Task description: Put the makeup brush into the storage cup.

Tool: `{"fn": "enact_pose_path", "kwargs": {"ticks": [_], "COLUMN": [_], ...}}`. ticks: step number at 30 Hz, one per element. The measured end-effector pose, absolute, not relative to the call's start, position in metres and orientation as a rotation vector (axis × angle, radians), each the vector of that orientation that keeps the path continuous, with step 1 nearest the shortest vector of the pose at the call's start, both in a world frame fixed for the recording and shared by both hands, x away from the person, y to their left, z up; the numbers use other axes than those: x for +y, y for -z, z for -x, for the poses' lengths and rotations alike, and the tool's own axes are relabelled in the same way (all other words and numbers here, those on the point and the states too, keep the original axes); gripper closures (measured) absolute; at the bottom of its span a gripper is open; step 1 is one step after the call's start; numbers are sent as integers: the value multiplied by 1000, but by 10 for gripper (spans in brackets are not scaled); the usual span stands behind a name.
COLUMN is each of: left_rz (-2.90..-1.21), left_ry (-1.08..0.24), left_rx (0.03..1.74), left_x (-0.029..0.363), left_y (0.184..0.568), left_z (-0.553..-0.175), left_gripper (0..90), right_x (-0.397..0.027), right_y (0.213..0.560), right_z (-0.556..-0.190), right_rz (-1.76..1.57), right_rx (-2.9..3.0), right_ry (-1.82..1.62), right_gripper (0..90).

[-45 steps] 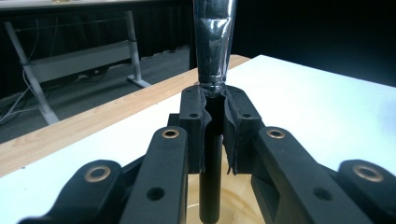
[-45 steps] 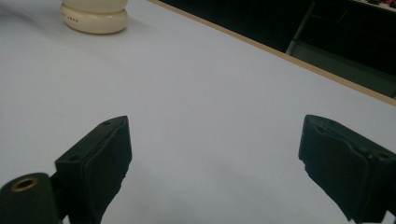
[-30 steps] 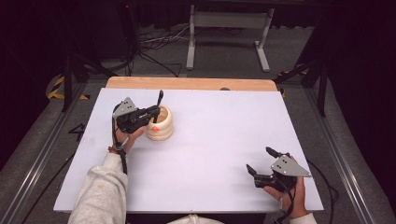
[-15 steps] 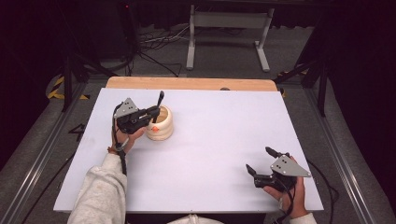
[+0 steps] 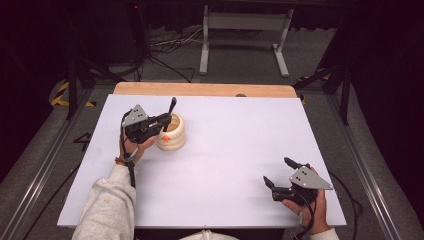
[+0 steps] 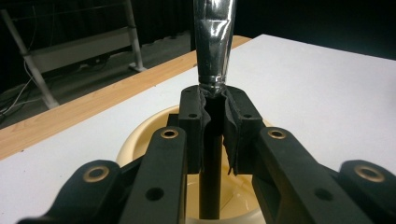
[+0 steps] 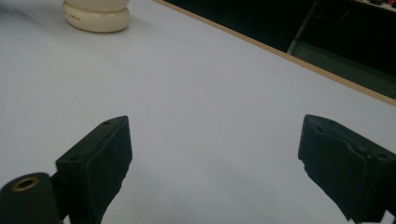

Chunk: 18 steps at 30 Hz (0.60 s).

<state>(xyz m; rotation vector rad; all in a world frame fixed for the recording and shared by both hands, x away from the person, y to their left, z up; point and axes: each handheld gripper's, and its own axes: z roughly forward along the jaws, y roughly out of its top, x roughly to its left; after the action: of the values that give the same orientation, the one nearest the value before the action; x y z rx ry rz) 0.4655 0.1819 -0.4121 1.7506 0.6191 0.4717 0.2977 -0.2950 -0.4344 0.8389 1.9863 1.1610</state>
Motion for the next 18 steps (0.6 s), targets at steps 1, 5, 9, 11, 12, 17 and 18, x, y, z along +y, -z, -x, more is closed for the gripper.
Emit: {"fn": "enact_pose_path", "kwargs": {"ticks": [1, 5, 9, 11, 12, 17, 18], "left_rz": [-1749, -1772, -1769, -1775, -1780, -1814, -1802], "left_ry": [-476, -531, -584, -594, -599, -617, -635], "left_rx": [615, 609, 604, 596, 587, 545, 542], "left_x": [182, 181, 181, 181, 181, 175, 174], "left_y": [411, 403, 393, 391, 388, 377, 374], "left_z": [-464, -459, -451, -449, -446, -437, -434], "left_gripper": [733, 628, 493, 464, 431, 307, 288], "right_x": [-295, -295, -295, -295, -295, -295, -295], "right_y": [434, 434, 434, 434, 434, 434, 434], "right_z": [-298, -298, -298, -298, -298, -298, -297], "right_rz": [-838, -838, -841, -839, -839, -837, -836], "right_rx": [1984, 1987, 1984, 1985, 1985, 1986, 1984], "right_ry": [-1163, -1163, -1163, -1161, -1161, -1159, -1159], "right_gripper": [105, 105, 105, 105, 105, 105, 105]}}
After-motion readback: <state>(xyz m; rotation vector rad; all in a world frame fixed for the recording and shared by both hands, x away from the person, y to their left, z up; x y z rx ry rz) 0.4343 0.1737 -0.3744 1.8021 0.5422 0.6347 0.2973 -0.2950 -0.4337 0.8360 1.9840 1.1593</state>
